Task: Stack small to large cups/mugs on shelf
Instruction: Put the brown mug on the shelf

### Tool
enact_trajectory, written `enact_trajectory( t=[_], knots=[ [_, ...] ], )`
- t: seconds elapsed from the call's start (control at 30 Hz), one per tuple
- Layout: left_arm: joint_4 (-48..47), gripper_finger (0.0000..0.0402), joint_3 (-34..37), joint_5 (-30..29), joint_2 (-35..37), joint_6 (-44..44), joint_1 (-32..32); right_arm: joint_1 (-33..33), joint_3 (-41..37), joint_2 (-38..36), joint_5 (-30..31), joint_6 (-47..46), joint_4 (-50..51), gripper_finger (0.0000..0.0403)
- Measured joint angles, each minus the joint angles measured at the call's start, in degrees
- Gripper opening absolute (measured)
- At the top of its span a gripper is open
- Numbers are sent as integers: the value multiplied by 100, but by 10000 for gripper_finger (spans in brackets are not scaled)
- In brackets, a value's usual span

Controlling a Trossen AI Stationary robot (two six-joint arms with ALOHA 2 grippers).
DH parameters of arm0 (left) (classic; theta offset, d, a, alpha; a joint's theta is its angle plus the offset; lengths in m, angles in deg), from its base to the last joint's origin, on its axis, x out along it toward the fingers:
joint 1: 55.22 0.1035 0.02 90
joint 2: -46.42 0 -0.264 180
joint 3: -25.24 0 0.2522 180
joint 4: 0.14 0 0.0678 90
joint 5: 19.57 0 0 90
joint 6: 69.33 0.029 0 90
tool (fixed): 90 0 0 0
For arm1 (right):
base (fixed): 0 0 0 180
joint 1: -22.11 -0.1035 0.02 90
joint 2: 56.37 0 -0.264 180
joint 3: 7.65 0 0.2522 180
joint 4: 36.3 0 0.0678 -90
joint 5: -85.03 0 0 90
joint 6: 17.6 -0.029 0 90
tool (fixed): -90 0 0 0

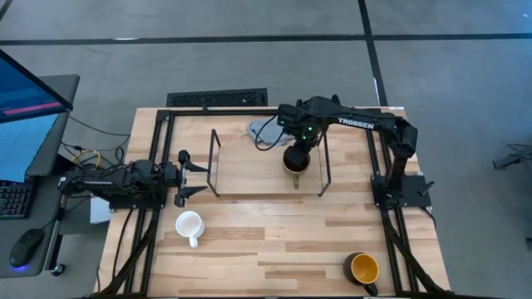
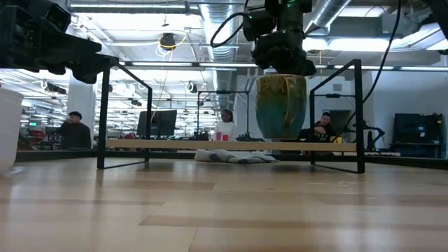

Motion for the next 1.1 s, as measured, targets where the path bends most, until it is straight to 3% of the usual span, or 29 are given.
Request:
enact_trajectory(
  t=[1.1],
  knots=[
    [0,266,0,1,0,-204,0,-8,-2,-4,-22,-259,66,33]
  ],
)
